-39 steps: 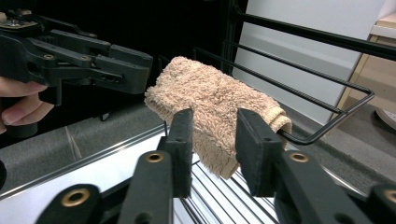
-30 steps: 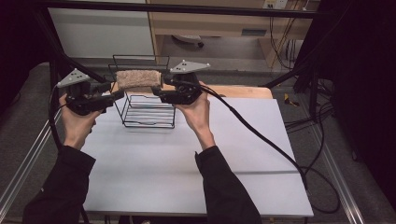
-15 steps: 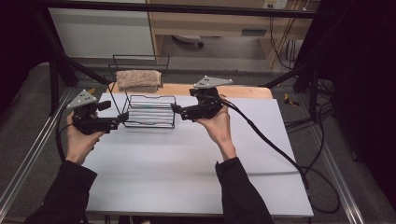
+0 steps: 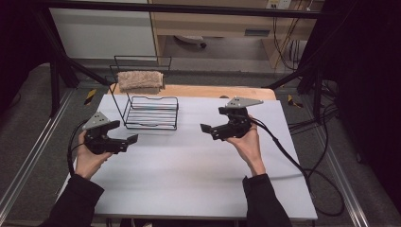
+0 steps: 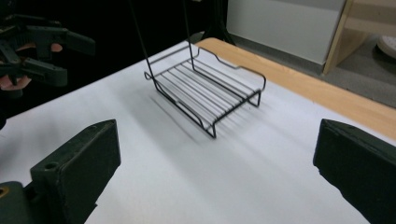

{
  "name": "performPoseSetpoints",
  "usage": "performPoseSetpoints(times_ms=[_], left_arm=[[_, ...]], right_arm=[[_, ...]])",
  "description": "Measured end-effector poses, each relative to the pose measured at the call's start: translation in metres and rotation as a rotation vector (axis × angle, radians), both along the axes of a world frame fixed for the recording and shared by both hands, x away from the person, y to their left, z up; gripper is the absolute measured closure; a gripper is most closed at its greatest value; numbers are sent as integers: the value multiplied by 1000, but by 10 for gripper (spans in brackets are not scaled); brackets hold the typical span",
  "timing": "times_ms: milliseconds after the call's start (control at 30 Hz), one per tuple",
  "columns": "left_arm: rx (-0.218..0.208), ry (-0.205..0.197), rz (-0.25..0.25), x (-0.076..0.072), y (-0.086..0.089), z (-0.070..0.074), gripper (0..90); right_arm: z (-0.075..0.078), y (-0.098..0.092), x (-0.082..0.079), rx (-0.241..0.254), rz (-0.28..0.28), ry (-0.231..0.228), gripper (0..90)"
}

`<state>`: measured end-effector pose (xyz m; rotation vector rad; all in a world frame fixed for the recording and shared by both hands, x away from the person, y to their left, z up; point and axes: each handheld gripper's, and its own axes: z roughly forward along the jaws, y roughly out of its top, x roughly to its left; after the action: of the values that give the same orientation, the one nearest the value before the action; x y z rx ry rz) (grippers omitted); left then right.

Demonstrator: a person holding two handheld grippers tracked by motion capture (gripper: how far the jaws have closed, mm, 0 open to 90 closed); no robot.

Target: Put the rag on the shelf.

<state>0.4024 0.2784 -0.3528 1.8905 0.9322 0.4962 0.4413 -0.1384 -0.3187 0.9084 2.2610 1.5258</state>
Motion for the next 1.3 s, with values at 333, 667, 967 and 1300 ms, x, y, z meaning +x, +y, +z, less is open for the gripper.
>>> performPoseSetpoints(times_ms=[333, 667, 967, 1300], left_arm=[[8, 21, -27, -14, -5, -26, 71], [28, 53, -58, -26, -8, -54, 76], [25, 70, -62, -28, -5, -66, 78], [38, 89, -81, -30, -4, -74, 81]], right_arm=[[-46, -42, -21, -22, -18, 60, 4], [-79, -84, -40, -28, -60, 98, 4], [-107, -116, -54, -44, -89, 143, 4], [-124, -132, -67, -46, -104, 177, 4]])
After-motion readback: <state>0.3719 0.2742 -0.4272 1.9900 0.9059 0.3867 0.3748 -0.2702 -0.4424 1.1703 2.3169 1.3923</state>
